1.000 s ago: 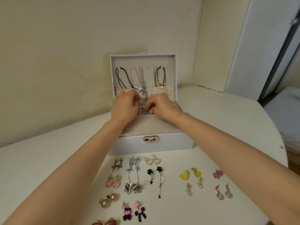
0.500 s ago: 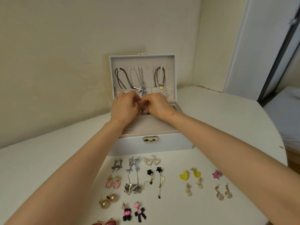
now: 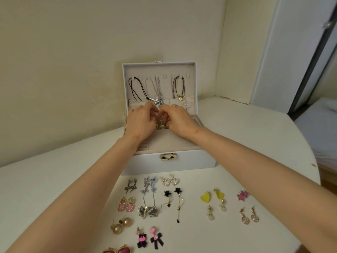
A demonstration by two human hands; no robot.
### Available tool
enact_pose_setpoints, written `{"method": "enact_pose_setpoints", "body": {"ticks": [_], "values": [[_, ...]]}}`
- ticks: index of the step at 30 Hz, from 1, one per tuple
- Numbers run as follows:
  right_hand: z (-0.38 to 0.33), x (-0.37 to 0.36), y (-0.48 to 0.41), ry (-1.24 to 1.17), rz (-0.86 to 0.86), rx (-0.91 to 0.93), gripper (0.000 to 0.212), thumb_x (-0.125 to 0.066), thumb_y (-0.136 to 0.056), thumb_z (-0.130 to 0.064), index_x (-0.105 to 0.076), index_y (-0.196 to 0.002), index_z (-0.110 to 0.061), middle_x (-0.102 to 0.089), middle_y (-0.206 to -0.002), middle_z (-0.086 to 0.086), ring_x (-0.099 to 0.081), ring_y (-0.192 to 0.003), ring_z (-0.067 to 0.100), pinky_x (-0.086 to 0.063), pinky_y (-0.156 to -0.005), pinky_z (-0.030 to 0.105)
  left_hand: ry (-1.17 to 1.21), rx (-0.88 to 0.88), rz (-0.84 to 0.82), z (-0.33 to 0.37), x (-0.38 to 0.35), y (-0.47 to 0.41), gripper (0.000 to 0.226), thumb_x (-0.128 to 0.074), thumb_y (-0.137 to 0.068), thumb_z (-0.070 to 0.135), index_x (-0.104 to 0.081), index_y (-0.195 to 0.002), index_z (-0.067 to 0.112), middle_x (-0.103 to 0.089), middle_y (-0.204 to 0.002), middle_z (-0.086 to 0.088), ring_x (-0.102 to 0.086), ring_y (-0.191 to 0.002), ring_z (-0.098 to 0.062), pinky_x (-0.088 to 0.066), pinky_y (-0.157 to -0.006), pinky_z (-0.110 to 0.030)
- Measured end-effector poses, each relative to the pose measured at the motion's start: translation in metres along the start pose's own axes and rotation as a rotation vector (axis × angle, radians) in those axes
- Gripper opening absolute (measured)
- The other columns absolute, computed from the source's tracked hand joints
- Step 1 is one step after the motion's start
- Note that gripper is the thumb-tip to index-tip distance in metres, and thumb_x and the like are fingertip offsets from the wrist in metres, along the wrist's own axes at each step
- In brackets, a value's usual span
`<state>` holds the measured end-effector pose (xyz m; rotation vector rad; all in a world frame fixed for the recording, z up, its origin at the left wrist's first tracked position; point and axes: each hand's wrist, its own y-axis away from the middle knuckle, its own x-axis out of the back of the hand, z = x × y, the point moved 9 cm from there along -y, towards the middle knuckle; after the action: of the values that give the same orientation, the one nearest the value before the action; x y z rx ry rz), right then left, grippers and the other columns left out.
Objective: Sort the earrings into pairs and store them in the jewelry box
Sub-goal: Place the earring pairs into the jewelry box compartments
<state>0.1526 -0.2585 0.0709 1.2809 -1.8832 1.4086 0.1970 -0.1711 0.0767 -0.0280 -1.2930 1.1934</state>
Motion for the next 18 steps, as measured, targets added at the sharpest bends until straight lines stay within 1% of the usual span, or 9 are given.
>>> {"method": "enact_pose_setpoints", "body": {"ticks": [2, 4, 6, 8, 10, 11, 14, 16, 18], "values": [[0.003, 0.005, -0.002, 0.021, 0.035, -0.011, 0.039, -0.052, -0.069, 0.015, -0.062, -0.099, -0.009, -0.066, -0.079, 0.005, -0.056, -0.088, 0.024, -0.045, -0.077, 0.038, 0.007, 0.009, -0.006, -0.001, 0.000, 0.001, 0.032, -0.045, -0.073, 0.001, -0.056, -0.100, 0.014, -0.073, -0.087, 0.001, -0.061, -0.097, -0.025, -0.042, -0.089, -0.040], [0.010, 0.011, -0.002, -0.029, 0.056, -0.050, 0.040, -0.049, -0.069, 0.017, -0.063, -0.097, -0.008, -0.062, -0.075, 0.003, -0.059, -0.084, 0.024, -0.048, -0.077, 0.040, 0.018, 0.016, -0.016, 0.001, 0.001, 0.002, 0.033, -0.044, -0.072, 0.001, -0.055, -0.100, 0.014, -0.074, -0.081, 0.003, -0.062, -0.096, -0.023, -0.042, -0.089, -0.040], [0.018, 0.019, 0.000, -0.072, 0.078, -0.074, 0.040, -0.046, -0.067, 0.019, -0.066, -0.092, -0.006, -0.062, -0.076, 0.005, -0.061, -0.080, 0.024, -0.051, -0.077, 0.040, 0.052, 0.007, -0.020, 0.004, 0.002, 0.003, 0.034, -0.039, -0.068, 0.007, -0.056, -0.096, 0.016, -0.074, -0.077, 0.005, -0.062, -0.093, -0.021, -0.043, -0.089, -0.039], [0.026, 0.024, 0.002, -0.071, 0.073, -0.092, 0.037, -0.046, -0.070, 0.018, -0.070, -0.089, -0.003, -0.067, -0.082, 0.011, -0.062, -0.081, 0.022, -0.049, -0.077, 0.031, 0.102, -0.019, -0.020, 0.009, 0.004, 0.004, 0.037, -0.033, -0.062, 0.013, -0.057, -0.089, 0.019, -0.074, -0.072, 0.005, -0.064, -0.087, -0.017, -0.044, -0.090, -0.038], [0.033, 0.027, 0.006, -0.033, 0.053, -0.114, 0.032, -0.050, -0.076, 0.015, -0.073, -0.091, -0.001, -0.069, -0.090, 0.015, -0.060, -0.084, 0.021, -0.038, -0.075, 0.017, 0.116, -0.040, -0.031, 0.012, 0.005, 0.005, 0.034, -0.031, -0.061, 0.015, -0.057, -0.082, 0.023, -0.074, -0.071, 0.005, -0.065, -0.083, -0.015, -0.044, -0.089, -0.035], [0.036, 0.028, 0.008, -0.019, 0.041, -0.121, 0.032, -0.051, -0.077, 0.014, -0.074, -0.093, -0.002, -0.069, -0.093, 0.017, -0.060, -0.087, 0.023, -0.036, -0.074, 0.015, 0.109, -0.037, -0.041, 0.012, 0.004, 0.004, 0.031, -0.033, -0.063, 0.014, -0.057, -0.079, 0.024, -0.074, -0.071, 0.004, -0.065, -0.082, -0.015, -0.045, -0.085, -0.032], [0.042, 0.026, 0.012, -0.009, 0.014, -0.129, 0.031, -0.053, -0.080, 0.013, -0.073, -0.097, -0.003, -0.066, -0.098, 0.019, -0.059, -0.096, 0.028, -0.040, -0.081, 0.021, 0.060, -0.003, -0.064, 0.009, 0.000, 0.003, 0.028, -0.043, -0.072, 0.003, -0.062, -0.076, 0.022, -0.074, -0.074, 0.002, -0.065, -0.080, -0.018, -0.039, -0.074, -0.025], [0.043, 0.022, 0.011, 0.016, -0.011, -0.127, 0.027, -0.055, -0.085, 0.007, -0.072, -0.102, -0.004, -0.065, -0.104, 0.018, -0.057, -0.102, 0.027, -0.038, -0.085, 0.021, 0.005, 0.005, -0.074, 0.009, -0.002, 0.003, 0.028, -0.046, -0.075, 0.002, -0.067, -0.079, 0.020, -0.075, -0.078, 0.001, -0.064, -0.082, -0.020, -0.037, -0.075, -0.025], [0.045, 0.016, 0.009, 0.041, -0.044, -0.130, 0.025, -0.056, -0.087, 0.002, -0.071, -0.105, -0.005, -0.066, -0.108, 0.017, -0.055, -0.107, 0.027, -0.035, -0.085, 0.018, -0.022, -0.007, -0.074, 0.010, -0.003, 0.003, 0.028, -0.047, -0.076, 0.003, -0.068, -0.082, 0.020, -0.075, -0.080, 0.002, -0.064, -0.085, -0.020, -0.038, -0.079, -0.026]]}}
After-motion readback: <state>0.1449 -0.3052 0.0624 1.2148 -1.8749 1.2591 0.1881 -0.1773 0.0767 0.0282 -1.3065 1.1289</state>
